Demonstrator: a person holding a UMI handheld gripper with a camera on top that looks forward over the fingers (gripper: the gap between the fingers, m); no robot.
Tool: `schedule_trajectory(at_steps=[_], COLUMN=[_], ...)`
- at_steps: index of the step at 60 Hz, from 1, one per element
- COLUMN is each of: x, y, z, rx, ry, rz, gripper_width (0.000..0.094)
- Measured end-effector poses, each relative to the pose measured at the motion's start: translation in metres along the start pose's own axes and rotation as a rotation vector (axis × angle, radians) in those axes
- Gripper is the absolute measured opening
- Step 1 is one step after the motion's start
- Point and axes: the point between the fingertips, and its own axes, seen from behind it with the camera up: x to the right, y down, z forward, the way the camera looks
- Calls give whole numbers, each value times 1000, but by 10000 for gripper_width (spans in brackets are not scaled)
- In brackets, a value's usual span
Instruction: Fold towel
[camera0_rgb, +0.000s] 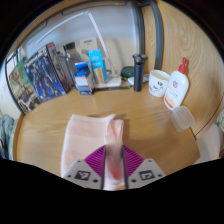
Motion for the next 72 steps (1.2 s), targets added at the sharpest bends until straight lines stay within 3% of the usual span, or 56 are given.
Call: schedule_trajectory(at_steps=[4, 12, 24, 38, 55, 72], x=[12, 12, -35, -116, -174, -178], y=[5, -11, -66, -71, 10, 69], z=[3, -15, -101, -219, -296, -325], rx=[-4, 33, 180, 311, 317, 298], ry=[11, -24, -129, -237, -247, -200], rz=[-29, -54, -69, -104, -151, -185], gripper_width=[534, 645, 838, 848, 845, 846])
